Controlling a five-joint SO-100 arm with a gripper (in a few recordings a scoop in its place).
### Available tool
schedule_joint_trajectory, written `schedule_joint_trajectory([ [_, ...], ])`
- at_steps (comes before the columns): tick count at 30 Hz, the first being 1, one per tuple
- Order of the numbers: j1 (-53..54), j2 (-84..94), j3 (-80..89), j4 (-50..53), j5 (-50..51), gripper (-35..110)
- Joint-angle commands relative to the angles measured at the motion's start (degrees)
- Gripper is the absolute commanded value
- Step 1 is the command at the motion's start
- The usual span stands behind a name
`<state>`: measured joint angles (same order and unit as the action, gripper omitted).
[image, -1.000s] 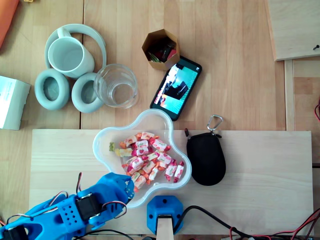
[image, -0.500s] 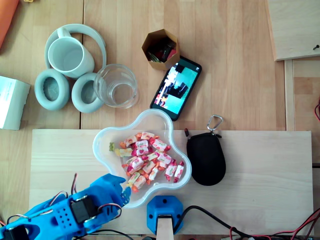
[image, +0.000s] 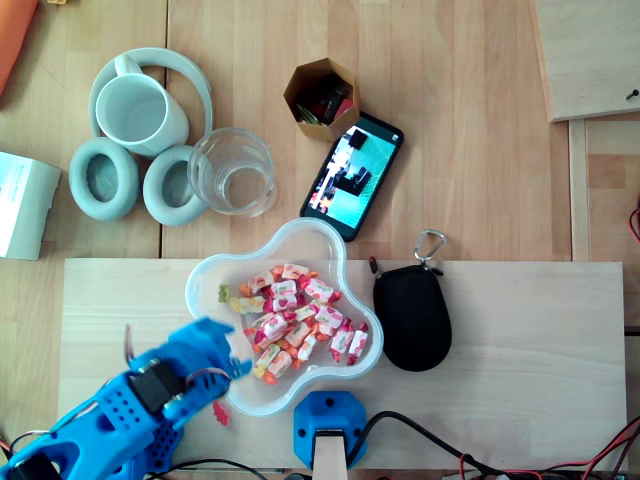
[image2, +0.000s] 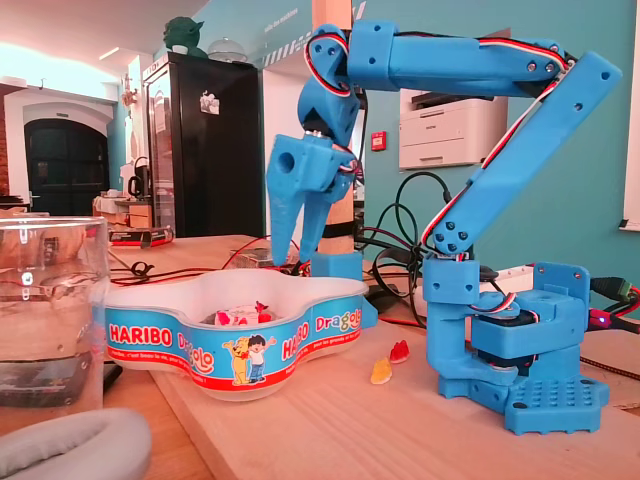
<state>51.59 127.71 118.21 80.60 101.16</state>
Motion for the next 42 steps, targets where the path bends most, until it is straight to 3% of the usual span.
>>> schedule_joint_trajectory([
  [1,-1.32,0.79,2.99,-3.87,2.02,22],
  [12,4.57,0.79,9.67,-17.14,-0.53,22],
  [42,4.31,0.79,23.2,-32.87,-1.58,22],
])
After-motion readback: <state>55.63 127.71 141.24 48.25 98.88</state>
